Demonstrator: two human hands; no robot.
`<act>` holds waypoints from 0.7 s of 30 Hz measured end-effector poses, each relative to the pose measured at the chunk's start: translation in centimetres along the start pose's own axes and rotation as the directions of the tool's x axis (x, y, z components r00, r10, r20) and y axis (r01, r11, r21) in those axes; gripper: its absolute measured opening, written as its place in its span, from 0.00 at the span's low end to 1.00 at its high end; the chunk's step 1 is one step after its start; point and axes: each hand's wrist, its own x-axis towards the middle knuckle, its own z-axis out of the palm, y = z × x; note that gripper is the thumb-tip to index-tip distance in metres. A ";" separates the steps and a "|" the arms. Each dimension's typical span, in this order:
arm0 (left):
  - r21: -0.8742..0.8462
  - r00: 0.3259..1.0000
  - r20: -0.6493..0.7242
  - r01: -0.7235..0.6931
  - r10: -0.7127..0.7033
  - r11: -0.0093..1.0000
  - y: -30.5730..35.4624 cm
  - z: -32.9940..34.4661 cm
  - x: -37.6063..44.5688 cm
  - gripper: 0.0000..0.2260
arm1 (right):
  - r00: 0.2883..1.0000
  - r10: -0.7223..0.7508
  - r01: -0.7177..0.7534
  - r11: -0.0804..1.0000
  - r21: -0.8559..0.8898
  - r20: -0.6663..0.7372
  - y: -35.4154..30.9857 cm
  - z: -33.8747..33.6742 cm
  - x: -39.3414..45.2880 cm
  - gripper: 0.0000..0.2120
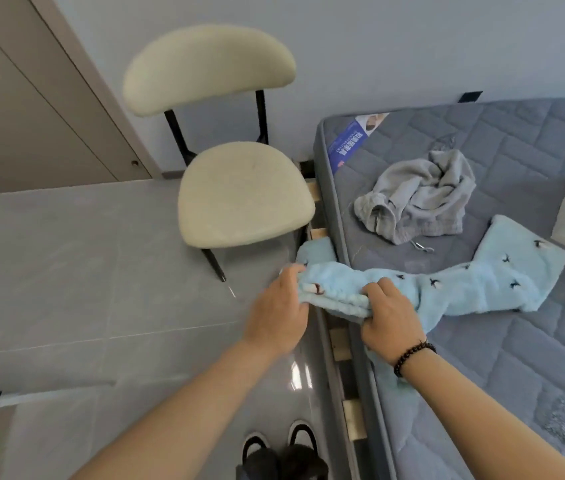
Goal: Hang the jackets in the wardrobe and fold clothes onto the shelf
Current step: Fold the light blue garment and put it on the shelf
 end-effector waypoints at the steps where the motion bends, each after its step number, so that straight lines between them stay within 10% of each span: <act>1: 0.026 1.000 -0.019 0.012 -0.011 1.000 0.2 -2.5 -0.2 0.21 | 0.999 -0.035 0.035 0.999 -0.005 -0.014 -1.5 -1.6 0.6 0.10; 6: 0.022 0.980 -0.151 0.134 -0.129 0.991 -0.1 -14.3 -1.4 0.14 | 0.996 -0.050 0.051 0.999 -0.001 -0.080 -8.2 -7.3 3.4 0.20; 11: 0.077 0.955 -0.286 0.101 -0.075 0.992 0.4 -23.1 -3.7 0.11 | 0.979 -0.161 0.180 0.969 0.167 -0.121 -16.7 -11.1 4.8 0.08; 21: -0.112 0.773 -0.599 0.180 -0.211 0.977 -0.6 -37.4 -8.2 0.13 | 0.839 -0.540 0.539 0.807 0.242 -0.066 -31.0 -13.8 7.9 0.16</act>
